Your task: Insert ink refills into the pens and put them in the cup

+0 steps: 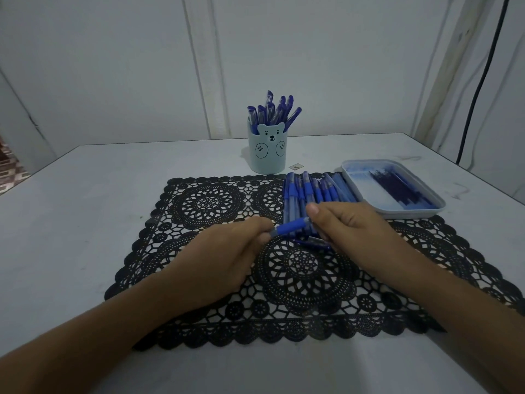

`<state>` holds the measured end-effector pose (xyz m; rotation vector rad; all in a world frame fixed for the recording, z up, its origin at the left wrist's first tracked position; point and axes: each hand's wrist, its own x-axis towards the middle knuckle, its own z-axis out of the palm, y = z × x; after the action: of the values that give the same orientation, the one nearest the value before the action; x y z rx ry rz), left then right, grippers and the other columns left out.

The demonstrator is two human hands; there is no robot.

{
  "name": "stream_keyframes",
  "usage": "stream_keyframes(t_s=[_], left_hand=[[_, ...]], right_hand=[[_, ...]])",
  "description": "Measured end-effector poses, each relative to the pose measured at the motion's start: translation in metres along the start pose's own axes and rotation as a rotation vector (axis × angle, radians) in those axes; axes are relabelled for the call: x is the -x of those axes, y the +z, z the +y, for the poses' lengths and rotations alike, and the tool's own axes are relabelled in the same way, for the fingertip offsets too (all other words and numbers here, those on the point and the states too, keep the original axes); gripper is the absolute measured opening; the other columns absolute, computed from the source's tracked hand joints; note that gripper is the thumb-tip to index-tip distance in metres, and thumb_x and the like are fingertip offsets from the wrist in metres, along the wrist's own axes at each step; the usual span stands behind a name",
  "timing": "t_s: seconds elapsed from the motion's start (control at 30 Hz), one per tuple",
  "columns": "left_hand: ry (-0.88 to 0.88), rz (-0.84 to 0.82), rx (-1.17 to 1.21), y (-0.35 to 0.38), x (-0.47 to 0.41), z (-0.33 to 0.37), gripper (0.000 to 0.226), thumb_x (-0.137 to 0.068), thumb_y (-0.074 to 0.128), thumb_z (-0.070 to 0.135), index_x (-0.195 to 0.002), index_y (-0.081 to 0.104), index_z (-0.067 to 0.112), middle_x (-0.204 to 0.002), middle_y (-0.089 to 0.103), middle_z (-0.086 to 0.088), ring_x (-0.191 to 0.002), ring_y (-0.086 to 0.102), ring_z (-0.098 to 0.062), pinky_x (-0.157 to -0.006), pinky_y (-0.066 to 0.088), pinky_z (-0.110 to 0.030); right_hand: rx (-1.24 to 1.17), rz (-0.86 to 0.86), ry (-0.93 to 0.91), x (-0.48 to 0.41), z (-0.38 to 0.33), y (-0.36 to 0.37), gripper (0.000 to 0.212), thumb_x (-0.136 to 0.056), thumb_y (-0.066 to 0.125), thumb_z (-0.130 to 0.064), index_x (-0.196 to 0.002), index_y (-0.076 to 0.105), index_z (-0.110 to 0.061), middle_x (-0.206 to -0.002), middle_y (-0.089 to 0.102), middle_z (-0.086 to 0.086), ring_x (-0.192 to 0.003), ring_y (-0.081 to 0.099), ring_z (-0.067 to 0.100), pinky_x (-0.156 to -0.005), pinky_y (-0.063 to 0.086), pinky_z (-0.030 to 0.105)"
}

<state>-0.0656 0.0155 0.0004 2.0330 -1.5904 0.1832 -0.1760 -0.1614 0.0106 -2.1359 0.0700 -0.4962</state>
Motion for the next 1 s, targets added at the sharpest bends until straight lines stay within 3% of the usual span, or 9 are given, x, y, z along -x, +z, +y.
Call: stream_keyframes(t_s=[0.1,0.2,0.37,0.47,0.53,0.63,0.7,0.8,1.0], left_hand=[[-0.010,-0.050,0.173,-0.002,-0.002,-0.004,0.015,-0.093,0.036,0.034,-0.088,0.049,0.039,-0.057,0.048,0.014,-0.046,0.042,-0.003,-0.045,0.031,-0.008],[-0.048,-0.147,0.386,-0.007,-0.003,-0.007,0.020,-0.093,0.041,0.034,-0.091,0.058,0.026,-0.060,0.050,0.012,-0.048,0.041,-0.001,-0.048,0.034,-0.012],[-0.252,-0.334,0.693,-0.020,-0.005,-0.008,0.027,-0.090,0.040,0.028,-0.093,0.062,0.012,-0.053,0.046,0.008,-0.041,0.037,-0.004,-0.038,0.033,-0.016],[-0.219,-0.210,0.489,-0.015,-0.005,-0.005,0.019,-0.093,0.043,0.036,-0.091,0.059,0.026,-0.060,0.056,0.009,-0.045,0.043,-0.002,-0.045,0.036,-0.014],[-0.120,-0.074,0.112,-0.007,-0.002,-0.002,0.021,-0.091,0.040,0.047,-0.099,0.055,0.035,-0.070,0.061,0.011,-0.054,0.050,-0.003,-0.048,0.035,-0.009],[0.028,0.056,-0.377,0.001,0.000,0.007,0.036,-0.089,0.039,0.042,-0.103,0.063,0.019,-0.077,0.063,0.008,-0.058,0.054,-0.005,-0.050,0.037,-0.010],[0.119,0.136,-0.443,0.006,-0.002,0.011,0.035,-0.092,0.041,0.033,-0.093,0.067,0.010,-0.075,0.063,0.001,-0.054,0.054,-0.011,-0.045,0.042,-0.020],[0.118,0.228,-0.489,0.010,-0.006,0.014,0.031,-0.093,0.042,0.026,-0.089,0.066,0.006,-0.074,0.060,-0.002,-0.055,0.052,-0.013,-0.043,0.042,-0.022],[0.151,0.244,-0.583,0.004,-0.006,0.017,0.032,-0.095,0.039,0.024,-0.085,0.064,0.007,-0.069,0.056,-0.001,-0.049,0.039,-0.007,-0.038,0.029,-0.018]], right_hand=[[0.029,-0.027,-0.039,0.000,0.001,-0.001,0.037,-0.080,0.035,-0.052,-0.052,0.050,-0.033,-0.045,0.041,-0.011,-0.045,0.036,0.005,-0.049,0.033,0.017],[0.066,-0.060,-0.092,0.000,0.001,-0.003,0.034,-0.083,0.036,-0.051,-0.058,0.051,-0.034,-0.049,0.045,-0.011,-0.048,0.039,0.006,-0.051,0.034,0.017],[0.147,-0.076,-0.164,0.000,0.003,-0.004,0.032,-0.089,0.041,-0.052,-0.064,0.052,-0.036,-0.054,0.048,-0.009,-0.050,0.044,0.007,-0.051,0.035,0.017],[0.122,-0.052,-0.122,0.000,0.003,-0.001,0.038,-0.089,0.039,-0.053,-0.060,0.052,-0.033,-0.052,0.045,-0.007,-0.048,0.042,0.007,-0.050,0.035,0.019],[0.088,-0.004,-0.049,-0.001,0.002,0.003,0.041,-0.082,0.037,-0.054,-0.054,0.050,-0.027,-0.048,0.041,-0.006,-0.045,0.038,0.006,-0.049,0.033,0.018],[-0.032,0.028,0.072,0.000,-0.002,0.010,0.045,-0.080,0.039,-0.052,-0.049,0.047,-0.021,-0.042,0.037,-0.006,-0.040,0.033,0.009,-0.044,0.031,0.018],[-0.171,0.022,0.153,0.002,-0.004,0.014,0.047,-0.086,0.042,-0.047,-0.048,0.047,-0.019,-0.039,0.035,-0.007,-0.037,0.030,0.010,-0.043,0.029,0.022],[-0.330,0.033,0.234,0.002,-0.009,0.014,0.047,-0.084,0.044,-0.048,-0.051,0.044,-0.015,-0.038,0.032,-0.007,-0.035,0.027,0.008,-0.040,0.026,0.020],[-0.304,0.046,0.115,0.002,-0.007,0.016,0.041,-0.076,0.045,-0.054,-0.046,0.041,-0.025,-0.045,0.031,-0.010,-0.041,0.027,0.006,-0.046,0.027,0.022]])
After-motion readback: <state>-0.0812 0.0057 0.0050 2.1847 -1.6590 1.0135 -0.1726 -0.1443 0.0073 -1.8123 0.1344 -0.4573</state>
